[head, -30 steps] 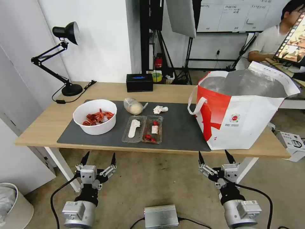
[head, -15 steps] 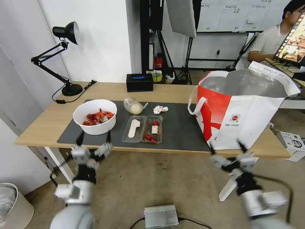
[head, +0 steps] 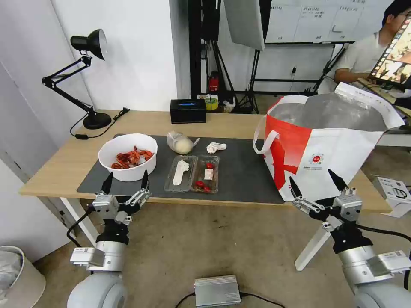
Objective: Pick up the trash from the table and place it into the takeout bag.
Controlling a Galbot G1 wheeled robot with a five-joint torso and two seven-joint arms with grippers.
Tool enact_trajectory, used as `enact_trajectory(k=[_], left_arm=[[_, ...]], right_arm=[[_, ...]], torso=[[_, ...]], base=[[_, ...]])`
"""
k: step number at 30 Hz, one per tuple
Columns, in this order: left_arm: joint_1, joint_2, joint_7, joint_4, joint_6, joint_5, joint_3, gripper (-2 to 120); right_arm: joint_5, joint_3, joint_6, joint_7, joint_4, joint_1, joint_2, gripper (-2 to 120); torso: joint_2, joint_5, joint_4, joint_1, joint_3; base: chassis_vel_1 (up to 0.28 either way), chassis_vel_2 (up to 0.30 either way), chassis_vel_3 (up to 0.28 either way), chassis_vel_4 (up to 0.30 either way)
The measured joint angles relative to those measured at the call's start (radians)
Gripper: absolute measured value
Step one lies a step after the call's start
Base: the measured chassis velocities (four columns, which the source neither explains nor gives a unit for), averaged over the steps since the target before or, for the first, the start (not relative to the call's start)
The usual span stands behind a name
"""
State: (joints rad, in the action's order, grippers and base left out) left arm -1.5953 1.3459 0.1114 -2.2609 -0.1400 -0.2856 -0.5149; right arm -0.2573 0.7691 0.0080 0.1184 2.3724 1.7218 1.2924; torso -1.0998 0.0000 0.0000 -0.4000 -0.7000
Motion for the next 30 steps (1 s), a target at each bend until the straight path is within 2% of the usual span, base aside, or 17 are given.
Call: enact_trajectory(k=[10,14,15,19,20,21,25,26,27,28,30], left_arm=[[-0.009,-0.002,0.000,-0.008,0.008,-0.009,-0.003,100],[-0.011,-0.011,0.007,-0.019,0.049,-0.060,-0.001,100],[-0.011,-0.019,0.013,-0.027,0.078,-0.102,0.003,100],[-0.011,-0.019,0.013,-0.027,0.078,-0.102,0.003,100],[0.002,-0.039,0.054,-0.050,0.163,-0.247,0.012,100],[0.008,-0.044,0.071,-0.061,0.193,-0.306,0.016,100],[0.008,-0.044,0.071,-0.061,0.193,-0.306,0.016,100],[0.023,-0.049,0.120,-0.082,0.260,-0.446,0.028,100],[0.023,-0.049,0.120,-0.082,0.260,-0.446,0.028,100],[0.041,-0.049,0.191,-0.103,0.316,-0.596,0.044,100],[0.041,-0.049,0.191,-0.103,0.316,-0.596,0.044,100]], right_arm=[[0.000,-0.010,0.002,0.001,-0.009,-0.004,0.005,100],[0.000,-0.010,0.002,0.000,-0.009,-0.002,0.004,100],[0.000,-0.009,0.002,0.000,-0.009,0.000,0.002,100],[0.000,-0.009,0.002,0.000,-0.009,0.000,0.002,100],[0.000,-0.007,0.002,-0.001,-0.009,0.001,0.000,100],[0.000,-0.007,0.002,-0.001,-0.009,0.002,0.000,100],[0.000,-0.007,0.002,-0.001,-0.009,0.002,0.000,100],[0.000,-0.009,0.002,-0.002,-0.009,0.003,0.003,100],[0.000,-0.009,0.002,-0.002,-0.009,0.003,0.003,100],[0.000,-0.012,0.002,-0.001,-0.010,0.005,0.004,100],[0.000,-0.012,0.002,-0.001,-0.010,0.005,0.004,100]], torso=[[0.000,0.0000,0.0001,0.000,0.000],[0.000,0.0000,0.0000,0.000,0.000],[0.000,0.0000,0.0000,0.000,0.000],[0.000,0.0000,0.0000,0.000,0.000],[0.000,0.0000,0.0001,0.000,0.000],[0.000,0.0000,0.0000,0.000,0.000],[0.000,0.0000,0.0000,0.000,0.000],[0.000,0.0000,0.0001,0.000,0.000],[0.000,0.0000,0.0001,0.000,0.000],[0.000,0.0000,0.0000,0.000,0.000],[0.000,0.0000,0.0000,0.000,0.000]], base=[[0.000,0.000,0.000,0.000],[0.000,0.000,0.000,0.000],[0.000,0.000,0.000,0.000],[0.000,0.000,0.000,0.000],[0.000,0.000,0.000,0.000],[0.000,0.000,0.000,0.000],[0.000,0.000,0.000,0.000],[0.000,0.000,0.000,0.000],[0.000,0.000,0.000,0.000],[0.000,0.000,0.000,0.000],[0.000,0.000,0.000,0.000]])
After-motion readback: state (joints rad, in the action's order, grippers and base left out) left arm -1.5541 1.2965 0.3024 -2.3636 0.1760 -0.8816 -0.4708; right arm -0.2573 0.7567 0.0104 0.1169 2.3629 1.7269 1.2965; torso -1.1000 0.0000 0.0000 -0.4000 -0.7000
